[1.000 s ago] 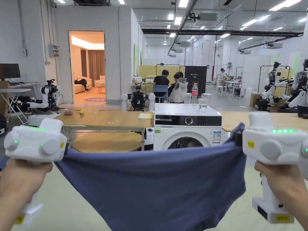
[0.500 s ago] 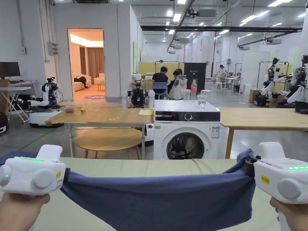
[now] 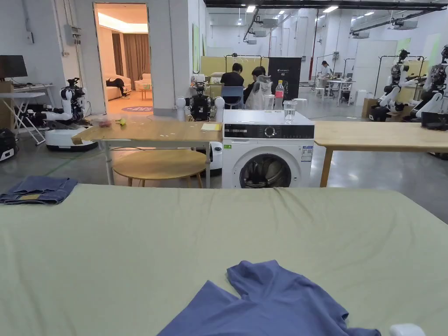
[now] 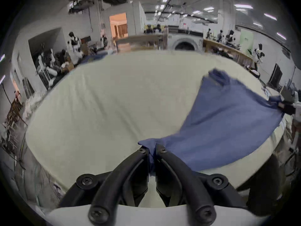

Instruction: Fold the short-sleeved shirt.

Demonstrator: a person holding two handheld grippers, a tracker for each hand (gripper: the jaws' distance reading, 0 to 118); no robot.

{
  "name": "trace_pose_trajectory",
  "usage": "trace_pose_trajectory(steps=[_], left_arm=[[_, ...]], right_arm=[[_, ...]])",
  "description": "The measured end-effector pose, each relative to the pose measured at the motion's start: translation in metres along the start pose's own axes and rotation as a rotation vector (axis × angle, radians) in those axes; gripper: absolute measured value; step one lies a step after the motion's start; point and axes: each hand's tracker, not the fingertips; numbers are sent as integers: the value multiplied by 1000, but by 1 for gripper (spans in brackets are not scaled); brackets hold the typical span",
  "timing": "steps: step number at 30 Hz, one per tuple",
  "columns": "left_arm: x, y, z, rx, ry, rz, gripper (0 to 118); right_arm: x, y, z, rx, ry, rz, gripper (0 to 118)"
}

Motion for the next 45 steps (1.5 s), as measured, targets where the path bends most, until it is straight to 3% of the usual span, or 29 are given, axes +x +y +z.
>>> trace_pose_trajectory(steps=[3,4,7,8,11,13,14,15,16,17,18,21,25,31,34,35,39,41,43,45], left_arm=[[-8,-14,-7,48,24,63,2],[-6,-13,-2,83,42,60,12],[10,5,27,203,35,5,105],[16,11,37,243,25,-7,116],[40,31,69,377,42,-46,116],[48,35,75,399,31,-36,115],[49,37,76,405,18,-30,102],[50,38,77,418,7,-24,70],[51,39,79,425,7,-26,19],[57,35,82,430,18,-24,0],[55,31,79,442,37,-14,0],[45,24,80,404,-23,20,0],[13,6,74,324,66,5,0],[-41,-25,50,237,13,111,1],[-49,-28,31,157,-42,108,113],[-46,-31,31,224,-35,107,117],[-48,-23,4,149,-16,110,117],[-48,-16,-9,127,-24,120,111],[-45,-13,-22,112,-5,104,94],[-43,-12,-37,40,16,62,65]], right_arm=[[4,-12,1,-18,21,-48,4],[3,-9,5,-18,20,-52,11],[-10,14,30,79,15,-57,97],[-16,23,41,135,47,-45,110],[-41,48,67,279,67,-21,111],[-55,59,77,339,81,-20,110],[-60,61,79,361,74,-16,102],[-65,61,81,382,85,-8,79],[-70,62,83,418,84,-3,42],[-75,62,82,427,55,6,0],[-79,61,80,432,25,15,0],[-85,59,74,423,110,-29,0],[-89,57,65,404,121,-21,0],[-98,52,48,352,163,-21,0],[-104,51,40,328,173,-4,0],[-105,53,38,322,174,1,0],[-107,53,30,301,181,2,0],[-108,52,25,287,181,4,0],[-110,54,20,275,180,11,0],[-111,54,16,264,178,15,0]])
